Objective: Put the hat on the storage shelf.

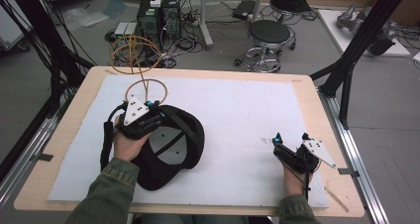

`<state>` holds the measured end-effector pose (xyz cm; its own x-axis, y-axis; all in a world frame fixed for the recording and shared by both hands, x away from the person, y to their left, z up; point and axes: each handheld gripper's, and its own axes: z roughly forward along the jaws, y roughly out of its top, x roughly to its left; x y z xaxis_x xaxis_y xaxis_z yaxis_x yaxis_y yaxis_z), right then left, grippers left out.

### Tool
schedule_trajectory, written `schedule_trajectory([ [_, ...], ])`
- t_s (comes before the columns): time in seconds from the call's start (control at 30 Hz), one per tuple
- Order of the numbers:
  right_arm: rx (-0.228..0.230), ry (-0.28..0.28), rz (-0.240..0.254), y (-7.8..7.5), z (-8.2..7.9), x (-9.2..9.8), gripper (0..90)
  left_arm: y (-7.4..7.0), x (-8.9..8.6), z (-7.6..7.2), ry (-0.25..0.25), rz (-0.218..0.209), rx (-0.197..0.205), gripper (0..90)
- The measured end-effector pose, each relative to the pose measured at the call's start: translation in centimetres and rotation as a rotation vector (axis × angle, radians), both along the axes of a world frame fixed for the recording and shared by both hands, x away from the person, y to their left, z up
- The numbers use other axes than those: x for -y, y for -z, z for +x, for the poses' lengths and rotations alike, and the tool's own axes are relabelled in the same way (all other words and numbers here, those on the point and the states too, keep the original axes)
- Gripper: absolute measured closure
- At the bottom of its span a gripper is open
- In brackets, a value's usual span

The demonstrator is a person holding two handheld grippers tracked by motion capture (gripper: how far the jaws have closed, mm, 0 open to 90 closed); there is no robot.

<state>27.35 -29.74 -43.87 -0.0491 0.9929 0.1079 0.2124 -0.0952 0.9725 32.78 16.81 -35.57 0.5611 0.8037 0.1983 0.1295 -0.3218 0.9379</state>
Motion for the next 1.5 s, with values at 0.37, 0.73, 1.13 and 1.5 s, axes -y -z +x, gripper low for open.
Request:
schedule_trajectory([
  [0.37,-0.001,0.002,-0.002,0.0,0.0,0.0,5.7,-0.1,0.1,-0.4,0.026,0.011,0.022,85.4],
  [0.73,-0.001,-0.001,-0.007,0.0,-0.1,0.0,5.8,-0.5,0.2,-0.7,0.075,-0.024,0.017,85.6],
  [1.13,-0.006,0.002,-0.002,0.0,0.0,0.0,5.8,-1.5,0.1,-0.8,0.126,-0.073,0.017,85.6],
  [1.5,-0.007,0.001,-0.003,0.0,0.0,0.0,5.7,-2.2,-0.2,-1.1,0.155,-0.147,0.047,85.5],
])
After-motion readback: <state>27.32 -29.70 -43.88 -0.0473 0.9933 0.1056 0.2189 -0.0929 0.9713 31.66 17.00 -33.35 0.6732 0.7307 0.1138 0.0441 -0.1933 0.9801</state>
